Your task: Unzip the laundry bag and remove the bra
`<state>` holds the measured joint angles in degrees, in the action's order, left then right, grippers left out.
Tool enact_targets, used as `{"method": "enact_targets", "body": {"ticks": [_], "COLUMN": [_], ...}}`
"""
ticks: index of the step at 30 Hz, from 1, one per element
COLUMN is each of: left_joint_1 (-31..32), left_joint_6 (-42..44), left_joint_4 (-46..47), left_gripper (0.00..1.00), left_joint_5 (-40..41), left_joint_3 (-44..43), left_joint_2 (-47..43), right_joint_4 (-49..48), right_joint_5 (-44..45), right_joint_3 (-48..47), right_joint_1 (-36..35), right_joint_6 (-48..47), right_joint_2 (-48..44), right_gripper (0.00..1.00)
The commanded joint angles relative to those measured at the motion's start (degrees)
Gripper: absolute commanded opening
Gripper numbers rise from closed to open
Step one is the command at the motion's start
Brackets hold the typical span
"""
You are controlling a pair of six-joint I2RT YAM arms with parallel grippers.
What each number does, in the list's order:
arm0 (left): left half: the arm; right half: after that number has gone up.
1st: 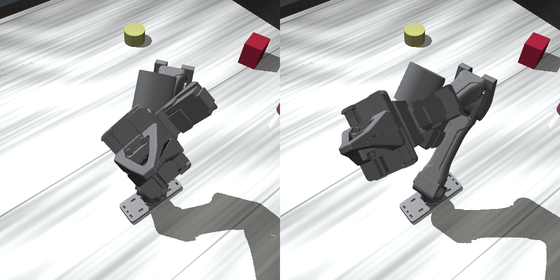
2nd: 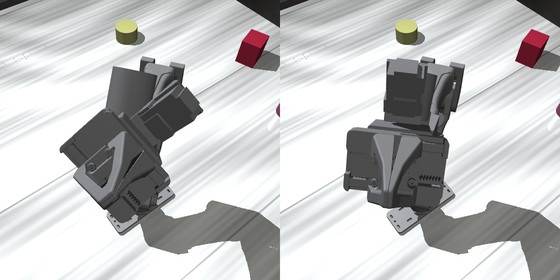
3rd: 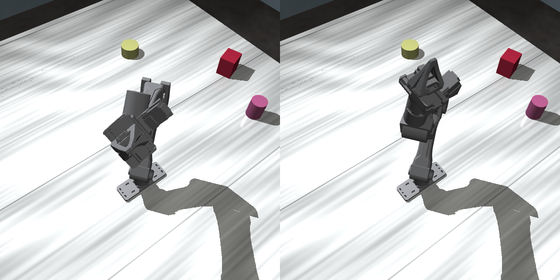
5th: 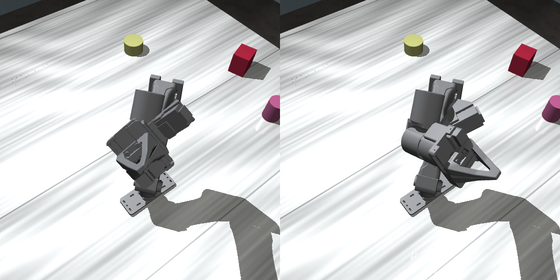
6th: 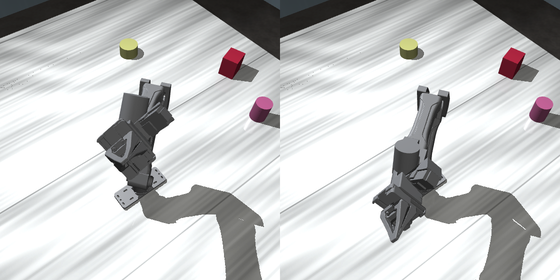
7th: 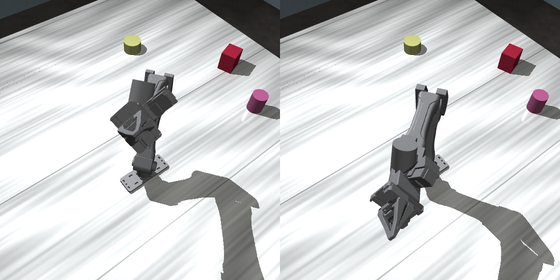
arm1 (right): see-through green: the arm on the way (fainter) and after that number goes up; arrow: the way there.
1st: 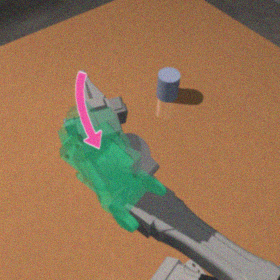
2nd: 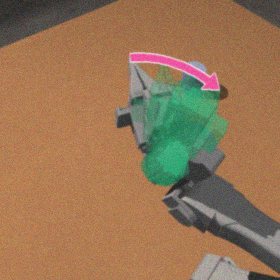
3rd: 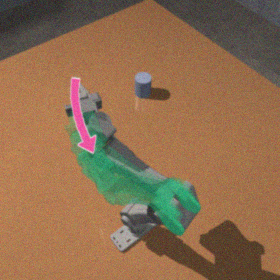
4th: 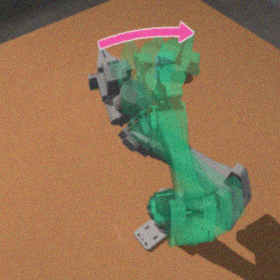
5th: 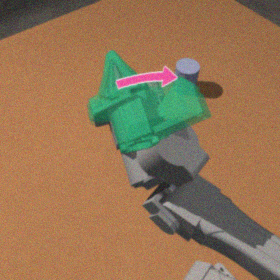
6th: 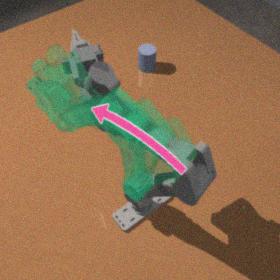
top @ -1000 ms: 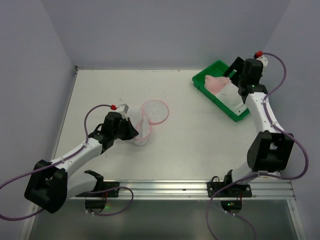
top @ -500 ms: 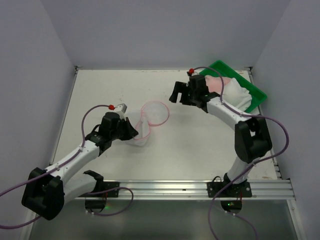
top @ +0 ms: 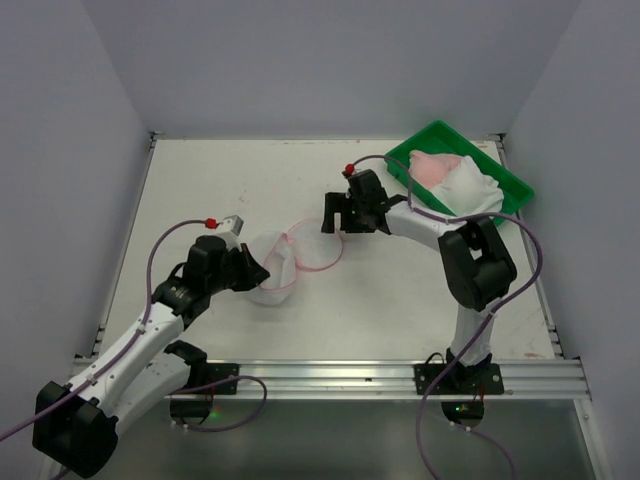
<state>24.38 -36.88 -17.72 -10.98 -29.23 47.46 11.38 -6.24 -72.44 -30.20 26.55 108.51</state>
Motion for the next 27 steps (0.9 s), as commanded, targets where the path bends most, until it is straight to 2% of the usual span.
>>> {"method": "enact_targets", "body": {"ticks": [1,6,14,15,17,20,21,23,24,27], "left_joint_1": [-0.47,-0.47,-0.47,-0.48,-0.39,-0.39,-0.39,-0.47,-0.48,-0.39], "left_joint_6": [-0.82,-1.44,-1.44,-1.52,-1.61,-1.61,-1.61,-1.44,-1.44,-1.79], "left_joint_4": [-1.97,-2.06,-2.67,-3.02,-3.20,-3.90,-4.52,-5.22,-5.49,-5.92], "left_gripper": [0.00,0.00,0.00,0.00,0.00,0.00,0.00,0.00,0.00,0.00], "left_joint_5": [-1.06,-0.79,-0.27,-0.18,-0.09,-0.18,-0.09,0.26,0.43,0.79], "left_joint_3": [0.49,0.40,0.58,0.58,0.67,0.76,0.76,0.76,0.84,0.58], "left_joint_2": [-0.88,-1.23,-1.84,-2.02,-2.46,-3.25,-3.43,-3.95,-4.13,-3.61], "right_joint_4": [1.54,3.12,8.65,9.01,10.24,11.56,11.74,11.48,11.39,11.03], "right_joint_5": [-1.14,0.08,-0.18,0.17,0.35,0.70,0.88,1.06,1.23,2.72], "right_joint_3": [-1.73,-0.77,-2.43,-2.61,-3.14,-3.40,-3.14,-2.44,-2.09,-0.86], "right_joint_1": [-0.39,-1.18,-2.67,-2.94,-3.11,-3.46,-3.47,-3.47,-3.47,-3.38], "right_joint_6": [-2.90,-4.92,-7.38,-7.56,-7.30,-6.34,-6.16,-5.72,-5.63,-5.71], "right_joint_2": [2.76,3.81,5.22,5.40,5.75,6.01,6.10,5.93,5.32,2.25], "right_gripper": [0.89,0.83,0.58,0.52,0.47,0.30,0.20,0.10,0.01,0.00]}}
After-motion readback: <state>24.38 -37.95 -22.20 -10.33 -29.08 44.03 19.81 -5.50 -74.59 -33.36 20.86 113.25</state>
